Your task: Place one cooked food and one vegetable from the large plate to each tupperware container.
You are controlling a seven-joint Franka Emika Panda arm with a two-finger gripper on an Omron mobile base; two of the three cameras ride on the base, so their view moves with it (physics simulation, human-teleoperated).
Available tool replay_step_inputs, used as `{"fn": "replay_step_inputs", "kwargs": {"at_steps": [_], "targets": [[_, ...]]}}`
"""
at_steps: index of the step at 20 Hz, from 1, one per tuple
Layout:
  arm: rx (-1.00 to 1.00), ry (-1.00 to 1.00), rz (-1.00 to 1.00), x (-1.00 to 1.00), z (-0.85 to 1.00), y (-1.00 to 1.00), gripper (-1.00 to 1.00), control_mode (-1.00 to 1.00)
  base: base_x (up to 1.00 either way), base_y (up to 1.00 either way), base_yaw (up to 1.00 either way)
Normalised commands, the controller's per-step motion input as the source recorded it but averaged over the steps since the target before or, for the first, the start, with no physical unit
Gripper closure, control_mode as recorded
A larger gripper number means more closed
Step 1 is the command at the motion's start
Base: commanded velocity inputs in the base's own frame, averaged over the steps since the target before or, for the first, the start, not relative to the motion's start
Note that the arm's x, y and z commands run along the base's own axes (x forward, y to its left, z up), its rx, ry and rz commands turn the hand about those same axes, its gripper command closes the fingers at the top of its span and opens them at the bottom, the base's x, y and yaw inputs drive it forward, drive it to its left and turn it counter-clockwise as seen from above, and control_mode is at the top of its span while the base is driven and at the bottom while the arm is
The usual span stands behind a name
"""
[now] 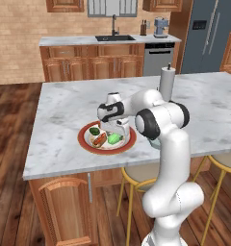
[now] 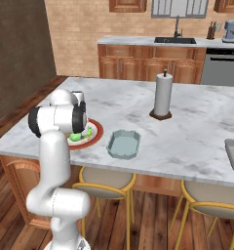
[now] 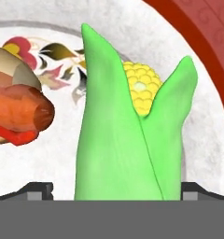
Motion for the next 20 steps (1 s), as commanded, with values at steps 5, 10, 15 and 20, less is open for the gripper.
{"fn": "replay_step_inputs", "kwargs": {"at_steps": [5, 10, 15, 20], "targets": [[0.03, 0.00, 0.00, 0.00, -0.20, 0.00, 1.00, -1.00, 0.00, 0.00, 0.00], [0.00, 0.00, 0.00, 0.00, -0.01, 0.00, 1.00, -1.00, 0.00, 0.00, 0.00], [0.00, -0.09, 0.05, -0.35, 0.33, -0.30, 1.00, -1.00, 0.00, 0.00, 0.00], [0.00, -0.03, 0.25, -0.41, 0.95, -0.67, 1.00, -1.00, 0.00, 0.00, 0.00]]}}
